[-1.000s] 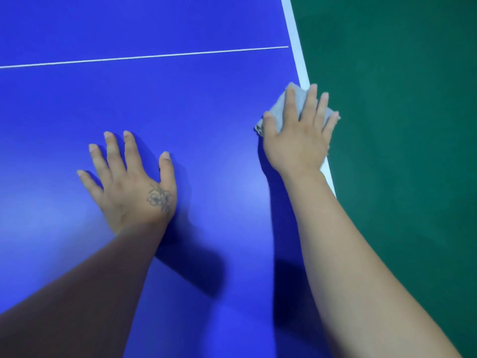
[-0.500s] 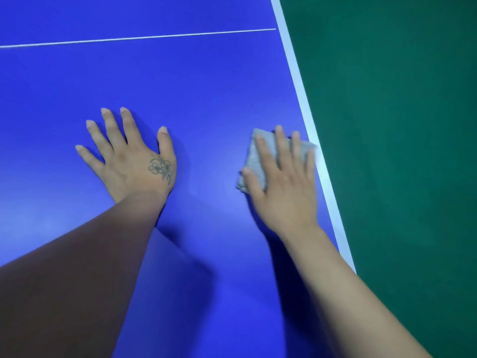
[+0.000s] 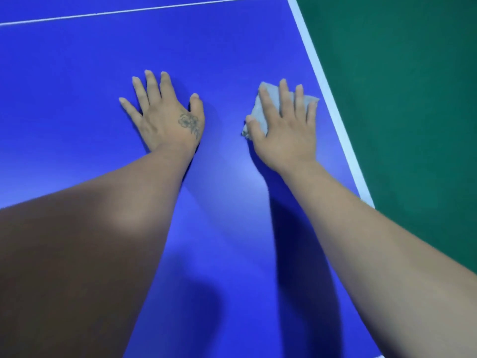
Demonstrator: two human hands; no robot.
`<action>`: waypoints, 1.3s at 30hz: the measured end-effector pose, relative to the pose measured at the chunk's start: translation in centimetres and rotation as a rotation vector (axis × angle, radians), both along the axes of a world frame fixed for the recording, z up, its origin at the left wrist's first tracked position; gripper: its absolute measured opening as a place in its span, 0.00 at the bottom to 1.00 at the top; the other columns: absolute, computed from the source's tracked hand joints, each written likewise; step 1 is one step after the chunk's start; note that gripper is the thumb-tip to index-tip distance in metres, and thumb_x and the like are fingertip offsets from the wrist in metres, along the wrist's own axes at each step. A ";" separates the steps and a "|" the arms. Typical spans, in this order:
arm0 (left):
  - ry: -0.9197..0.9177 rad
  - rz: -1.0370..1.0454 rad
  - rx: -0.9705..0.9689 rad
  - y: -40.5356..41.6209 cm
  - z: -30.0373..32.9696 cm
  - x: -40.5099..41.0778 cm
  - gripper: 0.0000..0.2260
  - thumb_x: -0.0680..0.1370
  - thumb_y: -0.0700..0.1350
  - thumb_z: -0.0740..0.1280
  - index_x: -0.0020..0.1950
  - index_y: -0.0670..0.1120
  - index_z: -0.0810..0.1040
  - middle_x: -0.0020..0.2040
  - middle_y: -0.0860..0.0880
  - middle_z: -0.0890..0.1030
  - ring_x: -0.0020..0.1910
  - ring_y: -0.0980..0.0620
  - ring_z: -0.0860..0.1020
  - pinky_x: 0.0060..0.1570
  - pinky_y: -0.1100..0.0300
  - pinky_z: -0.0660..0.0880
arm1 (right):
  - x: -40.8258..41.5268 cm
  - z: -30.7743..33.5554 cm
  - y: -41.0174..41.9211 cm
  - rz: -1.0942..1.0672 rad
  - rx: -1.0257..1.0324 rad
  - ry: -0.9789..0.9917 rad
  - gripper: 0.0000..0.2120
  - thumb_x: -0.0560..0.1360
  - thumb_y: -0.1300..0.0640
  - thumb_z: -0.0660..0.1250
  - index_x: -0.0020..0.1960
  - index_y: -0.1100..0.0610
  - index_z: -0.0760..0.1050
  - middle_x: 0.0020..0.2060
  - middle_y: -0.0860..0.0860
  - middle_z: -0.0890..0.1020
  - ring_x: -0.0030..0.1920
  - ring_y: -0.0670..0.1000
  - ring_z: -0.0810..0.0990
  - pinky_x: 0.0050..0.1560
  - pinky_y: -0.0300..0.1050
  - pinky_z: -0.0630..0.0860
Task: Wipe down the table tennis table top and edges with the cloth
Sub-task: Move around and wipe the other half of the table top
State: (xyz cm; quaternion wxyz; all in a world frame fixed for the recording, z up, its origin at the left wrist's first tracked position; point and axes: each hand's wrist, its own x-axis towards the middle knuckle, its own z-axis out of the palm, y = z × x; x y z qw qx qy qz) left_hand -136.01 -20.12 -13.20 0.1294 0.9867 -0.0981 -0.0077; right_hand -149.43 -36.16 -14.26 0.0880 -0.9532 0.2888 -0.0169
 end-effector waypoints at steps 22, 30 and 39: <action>0.008 -0.231 0.163 3.8 -0.7 -21.3 0.31 0.86 0.61 0.44 0.88 0.52 0.48 0.88 0.46 0.45 0.87 0.42 0.42 0.83 0.35 0.46 | -8.8 -0.1 -2.1 -0.224 0.020 0.000 0.34 0.84 0.34 0.48 0.87 0.44 0.53 0.87 0.54 0.51 0.86 0.61 0.45 0.84 0.66 0.43; -0.043 -0.203 0.124 3.6 -0.7 -21.3 0.30 0.86 0.59 0.46 0.88 0.50 0.53 0.88 0.47 0.52 0.87 0.43 0.47 0.83 0.36 0.49 | 0.3 0.2 -2.8 -0.032 0.028 0.039 0.34 0.85 0.34 0.46 0.88 0.44 0.49 0.88 0.52 0.48 0.87 0.61 0.42 0.83 0.67 0.38; -0.070 -0.184 0.104 3.4 -0.9 -21.4 0.29 0.87 0.58 0.47 0.87 0.49 0.59 0.87 0.47 0.56 0.87 0.45 0.50 0.83 0.37 0.49 | -11.8 -0.1 2.6 0.306 0.001 -0.078 0.31 0.85 0.39 0.53 0.86 0.46 0.59 0.86 0.49 0.57 0.87 0.57 0.52 0.85 0.62 0.48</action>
